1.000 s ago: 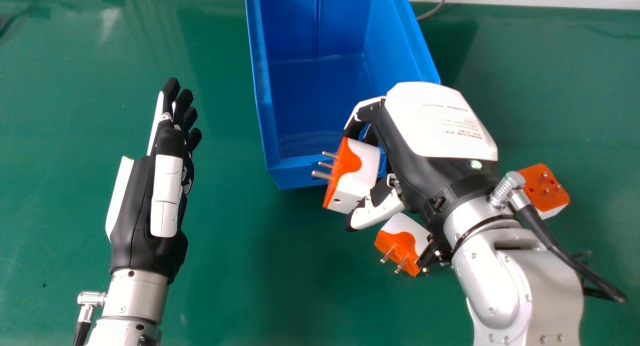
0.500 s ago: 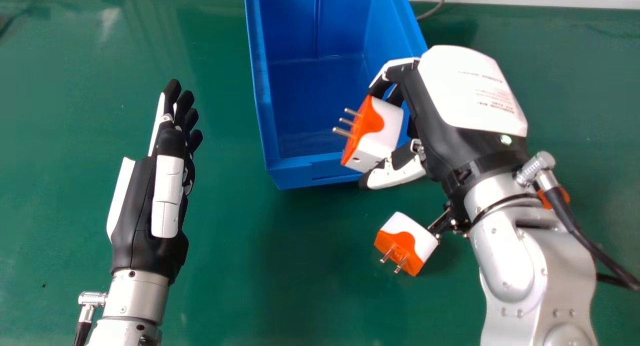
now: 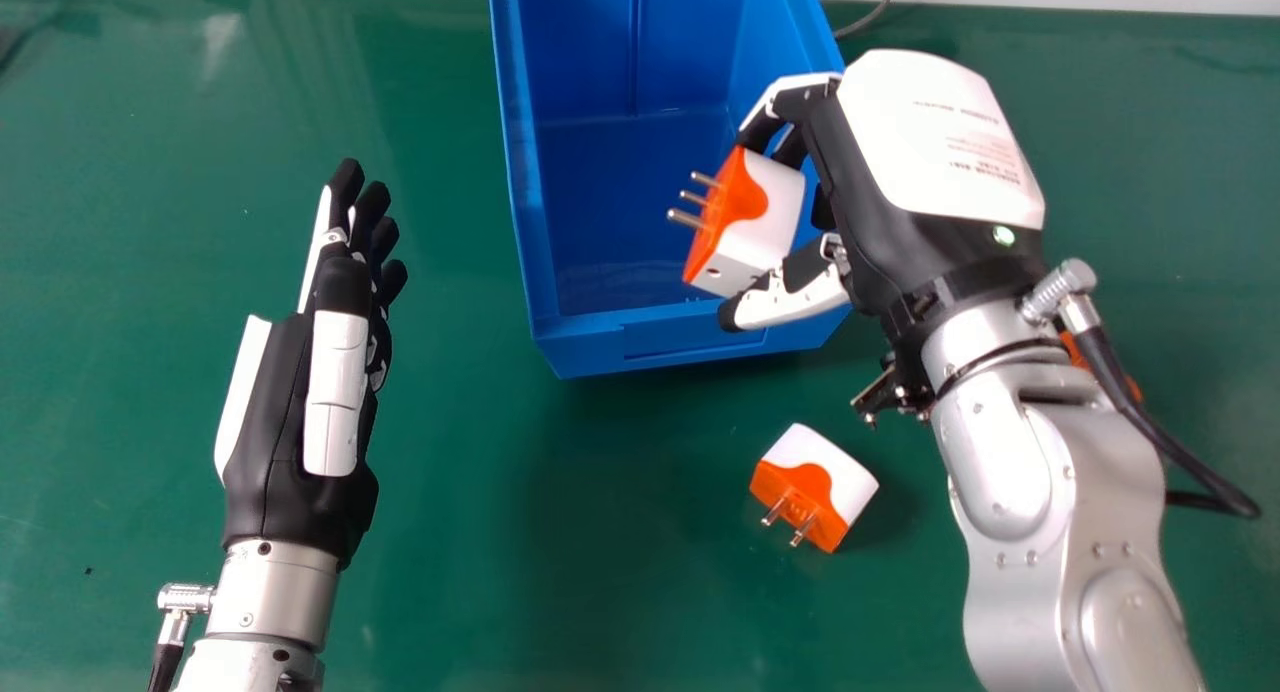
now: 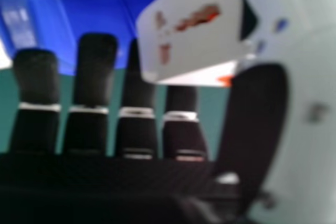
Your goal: Pick all objects and put in blue box
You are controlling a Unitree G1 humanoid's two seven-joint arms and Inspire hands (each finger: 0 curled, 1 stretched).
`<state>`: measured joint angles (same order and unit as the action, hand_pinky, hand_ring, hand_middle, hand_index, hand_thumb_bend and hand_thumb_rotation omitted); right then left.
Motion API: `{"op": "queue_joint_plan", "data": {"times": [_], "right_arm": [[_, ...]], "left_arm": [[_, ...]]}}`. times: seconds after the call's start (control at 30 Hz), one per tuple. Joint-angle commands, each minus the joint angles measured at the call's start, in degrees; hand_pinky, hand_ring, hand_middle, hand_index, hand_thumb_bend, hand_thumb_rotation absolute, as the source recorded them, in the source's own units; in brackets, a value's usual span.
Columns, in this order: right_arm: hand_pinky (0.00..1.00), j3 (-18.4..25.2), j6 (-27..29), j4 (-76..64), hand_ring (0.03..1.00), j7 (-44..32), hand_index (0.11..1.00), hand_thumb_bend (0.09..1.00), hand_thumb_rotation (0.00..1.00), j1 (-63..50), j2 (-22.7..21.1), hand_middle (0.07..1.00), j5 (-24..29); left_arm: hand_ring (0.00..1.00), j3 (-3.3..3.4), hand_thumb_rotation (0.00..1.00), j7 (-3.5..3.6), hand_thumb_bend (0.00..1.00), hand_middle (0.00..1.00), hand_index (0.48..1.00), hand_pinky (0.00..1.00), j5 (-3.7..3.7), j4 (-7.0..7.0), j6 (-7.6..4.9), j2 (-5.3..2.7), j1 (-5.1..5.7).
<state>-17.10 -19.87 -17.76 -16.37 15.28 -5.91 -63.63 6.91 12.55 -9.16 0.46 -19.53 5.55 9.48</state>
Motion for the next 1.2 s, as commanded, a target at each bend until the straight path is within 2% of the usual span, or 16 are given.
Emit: {"op": "queue_joint_plan", "data": {"times": [0.0,0.13,0.2,0.3,0.43,0.57,0.67,0.83,0.93,1.0,1.07,1.17], "right_arm": [[0.26,0.4,0.9,1.5,0.369,2.8,0.53,0.509,0.0,3.3,-0.5,0.474,0.5],[0.26,-0.8,1.1,7.1,0.369,5.6,0.53,0.509,0.0,6.8,-1.6,0.474,-0.7],[0.26,-1.3,1.7,9.7,0.369,7.1,0.531,0.509,0.0,8.2,-2.0,0.471,-0.2],[0.26,-2.2,3.2,13.4,0.369,9.3,0.531,0.509,0.0,9.9,-2.9,0.471,0.7],[0.26,-3.4,4.2,17.3,0.366,12.3,0.532,0.509,0.0,11.4,-3.1,0.469,1.0],[0.26,-4.8,5.3,21.3,0.366,14.9,0.532,0.509,0.0,13.0,-3.3,0.469,1.3],[0.26,-5.0,6.6,23.9,0.366,17.0,0.532,0.509,0.0,14.0,-3.5,0.469,2.5],[0.26,-6.7,7.9,27.3,0.366,21.6,0.532,0.51,0.0,15.2,-4.9,0.473,1.2],[0.25,-7.7,8.0,28.8,0.365,24.1,0.533,0.51,0.0,15.7,-5.4,0.471,0.8],[0.25,-8.1,8.0,29.5,0.365,24.8,0.533,0.51,0.0,15.9,-5.6,0.471,1.1],[0.25,-8.4,7.9,30.0,0.364,25.0,0.531,0.511,0.0,16.0,-5.7,0.466,1.6],[0.25,-8.7,7.4,30.2,0.364,24.2,0.531,0.511,0.0,16.2,-5.9,0.466,1.8]], "left_arm": [[1.0,-0.18,1.0,0.56,0.88,1.0,1.0,1.0,-0.73,-1.61,-0.44,0.19,0.05],[1.0,-0.24,1.0,0.7,0.88,1.0,1.0,1.0,-1.08,-1.99,-0.16,0.01,0.39],[1.0,-0.3,1.0,0.86,0.88,1.0,1.0,1.0,-0.98,-2.04,-0.17,0.17,0.42],[1.0,-0.15,1.0,0.72,0.88,1.0,1.0,1.0,-0.97,-1.44,-0.69,-0.09,0.08],[1.0,-0.15,1.0,0.89,0.88,1.0,1.0,1.0,-1.22,-1.61,-0.08,0.01,0.16],[1.0,-0.17,1.0,0.91,0.88,1.0,1.0,1.0,-1.31,-1.41,-0.24,-0.07,-0.01],[1.0,-0.15,1.0,0.58,0.88,1.0,1.0,1.0,-1.19,-1.47,0.14,-0.23,-0.13],[1.0,-0.2,1.0,0.4,0.88,1.0,1.0,1.0,-0.62,-0.94,-0.51,-0.14,-0.32],[1.0,-0.16,1.0,0.5,0.88,1.0,1.0,1.0,-0.78,-0.72,-0.64,-0.2,-0.42],[1.0,-0.19,1.0,0.96,0.88,1.0,1.0,1.0,-1.25,-0.82,-0.37,-0.05,-0.37],[1.0,-0.17,1.0,1.03,0.88,1.0,1.0,1.0,-1.54,-0.92,-0.3,-0.19,-0.32],[1.0,-0.13,1.0,0.67,0.88,1.0,1.0,1.0,-0.87,-0.53,-0.78,-0.28,-0.42]]}}
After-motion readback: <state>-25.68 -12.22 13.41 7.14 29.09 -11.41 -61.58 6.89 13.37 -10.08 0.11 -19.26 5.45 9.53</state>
